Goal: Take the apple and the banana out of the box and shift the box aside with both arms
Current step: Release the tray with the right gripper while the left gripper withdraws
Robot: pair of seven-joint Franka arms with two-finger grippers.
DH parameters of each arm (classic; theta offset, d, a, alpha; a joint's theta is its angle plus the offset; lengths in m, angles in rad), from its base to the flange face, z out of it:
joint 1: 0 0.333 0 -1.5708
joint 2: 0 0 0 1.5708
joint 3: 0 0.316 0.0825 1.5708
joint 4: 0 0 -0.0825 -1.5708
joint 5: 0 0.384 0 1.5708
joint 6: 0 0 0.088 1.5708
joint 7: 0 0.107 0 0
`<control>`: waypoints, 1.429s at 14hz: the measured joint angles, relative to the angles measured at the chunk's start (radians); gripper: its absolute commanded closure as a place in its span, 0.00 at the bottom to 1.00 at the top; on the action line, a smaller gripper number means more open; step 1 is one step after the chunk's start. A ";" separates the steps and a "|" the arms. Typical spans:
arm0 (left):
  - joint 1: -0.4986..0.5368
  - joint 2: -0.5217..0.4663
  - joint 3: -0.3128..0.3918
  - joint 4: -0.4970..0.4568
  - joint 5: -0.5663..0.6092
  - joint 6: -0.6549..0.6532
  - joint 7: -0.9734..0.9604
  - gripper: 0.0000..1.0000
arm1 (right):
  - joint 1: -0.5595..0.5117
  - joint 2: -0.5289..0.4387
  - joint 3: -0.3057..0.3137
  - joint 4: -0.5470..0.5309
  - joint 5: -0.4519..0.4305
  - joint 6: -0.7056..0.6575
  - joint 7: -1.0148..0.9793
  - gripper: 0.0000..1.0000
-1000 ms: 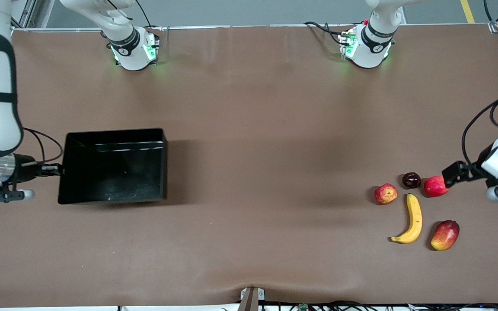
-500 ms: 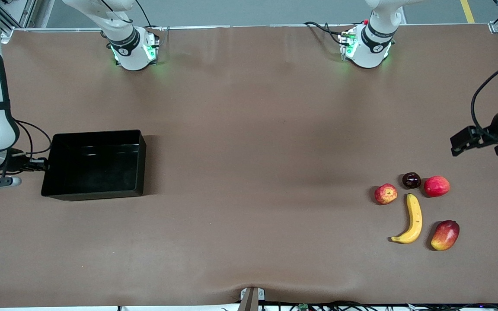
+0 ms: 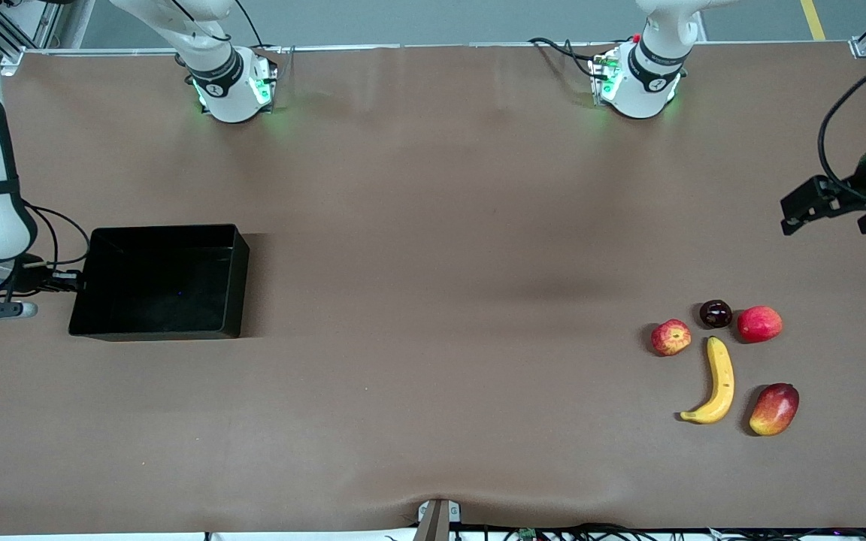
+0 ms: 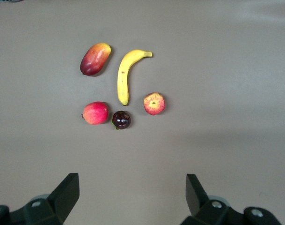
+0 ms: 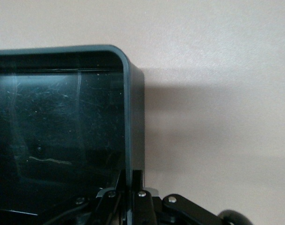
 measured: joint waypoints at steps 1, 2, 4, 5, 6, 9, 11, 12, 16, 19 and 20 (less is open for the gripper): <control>-0.055 -0.020 0.058 -0.015 -0.015 0.000 0.000 0.00 | -0.001 0.006 0.000 -0.002 0.000 0.000 -0.009 0.00; -0.088 -0.038 0.096 -0.029 -0.027 -0.001 0.000 0.00 | -0.002 0.011 0.001 -0.005 0.000 0.000 -0.017 0.00; -0.109 -0.075 0.121 -0.061 -0.039 -0.004 0.001 0.00 | -0.002 0.016 0.003 -0.008 0.000 0.001 -0.027 0.00; -0.114 -0.094 0.124 -0.082 -0.040 -0.005 0.001 0.00 | -0.002 0.017 0.007 -0.007 0.000 0.008 -0.031 0.00; -0.117 -0.110 0.124 -0.101 -0.041 -0.005 0.001 0.00 | -0.001 0.017 0.012 0.001 0.000 0.014 -0.034 0.00; -0.124 -0.136 0.124 -0.131 -0.050 -0.005 0.001 0.00 | 0.012 0.015 0.021 0.097 -0.003 -0.086 -0.036 0.00; -0.124 -0.136 0.124 -0.139 -0.053 -0.005 0.001 0.00 | 0.008 0.010 0.016 0.217 -0.003 -0.223 -0.017 0.00; -0.125 -0.136 0.124 -0.142 -0.055 -0.005 0.001 0.00 | 0.006 0.005 0.012 0.278 -0.003 -0.284 0.031 0.00; -0.128 -0.136 0.124 -0.146 -0.063 -0.005 -0.003 0.00 | 0.008 -0.007 0.015 0.517 -0.003 -0.550 0.349 0.00; -0.128 -0.136 0.124 -0.147 -0.084 -0.005 -0.004 0.00 | 0.067 -0.021 0.021 0.579 -0.011 -0.599 0.487 0.00; -0.128 -0.136 0.125 -0.147 -0.085 -0.007 -0.004 0.00 | 0.101 -0.034 0.023 0.587 -0.039 -0.630 0.543 0.00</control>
